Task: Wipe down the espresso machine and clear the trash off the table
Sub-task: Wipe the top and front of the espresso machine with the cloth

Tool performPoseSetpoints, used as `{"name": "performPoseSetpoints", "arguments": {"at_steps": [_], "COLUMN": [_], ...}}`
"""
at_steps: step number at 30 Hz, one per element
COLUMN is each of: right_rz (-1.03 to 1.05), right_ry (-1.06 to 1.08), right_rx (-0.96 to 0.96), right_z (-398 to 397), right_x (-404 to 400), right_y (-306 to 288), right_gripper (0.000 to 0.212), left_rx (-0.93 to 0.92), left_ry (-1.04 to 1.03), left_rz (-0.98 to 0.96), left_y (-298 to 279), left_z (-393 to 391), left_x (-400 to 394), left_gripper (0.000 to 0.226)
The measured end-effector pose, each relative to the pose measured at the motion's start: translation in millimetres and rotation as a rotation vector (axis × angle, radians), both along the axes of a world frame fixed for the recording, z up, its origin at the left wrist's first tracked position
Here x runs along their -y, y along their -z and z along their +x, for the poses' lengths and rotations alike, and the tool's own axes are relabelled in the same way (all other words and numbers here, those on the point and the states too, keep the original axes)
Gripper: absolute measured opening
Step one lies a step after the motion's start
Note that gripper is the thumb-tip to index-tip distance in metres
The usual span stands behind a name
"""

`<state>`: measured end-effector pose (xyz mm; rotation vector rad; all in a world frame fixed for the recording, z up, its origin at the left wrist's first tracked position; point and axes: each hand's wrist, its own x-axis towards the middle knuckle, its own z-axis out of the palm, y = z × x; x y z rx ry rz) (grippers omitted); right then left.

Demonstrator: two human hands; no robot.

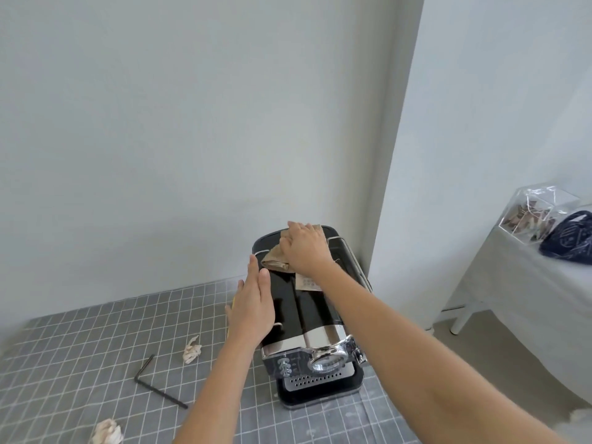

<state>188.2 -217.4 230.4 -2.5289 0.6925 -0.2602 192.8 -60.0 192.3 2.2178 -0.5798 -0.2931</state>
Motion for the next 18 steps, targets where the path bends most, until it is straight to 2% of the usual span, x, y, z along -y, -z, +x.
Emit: {"name": "performPoseSetpoints", "arguments": {"at_steps": [3, 7, 11, 14, 18], "right_rz": [-0.069, -0.086, -0.161, -0.097, -0.198], "right_ry": [0.126, 0.109, 0.001, -0.115, -0.296], "right_rx": [0.011, 0.047, 0.259, 0.424, 0.495], "right_z": [-20.4, -79.2, -141.6, -175.0, -200.7], "right_x": [-26.1, -63.0, -88.1, -78.1, -46.4], "right_y": [8.7, 16.2, 32.6, 41.4, 58.2], "right_gripper": [0.051, 0.054, 0.045, 0.041, 0.04], "left_rx": [0.003, -0.027, -0.028, -0.025, -0.029], "left_ry": [-0.004, 0.003, -0.008, -0.008, -0.009], "left_rz": [-0.051, -0.091, -0.101, -0.088, -0.07], "left_y": [7.6, 11.3, 12.2, 13.1, 13.2], "left_z": [3.0, 8.3, 9.1, 9.9, 11.1], "left_x": [-1.8, -0.1, 0.2, 0.3, 0.3], "left_gripper": [0.075, 0.081, 0.074, 0.075, 0.082]}}
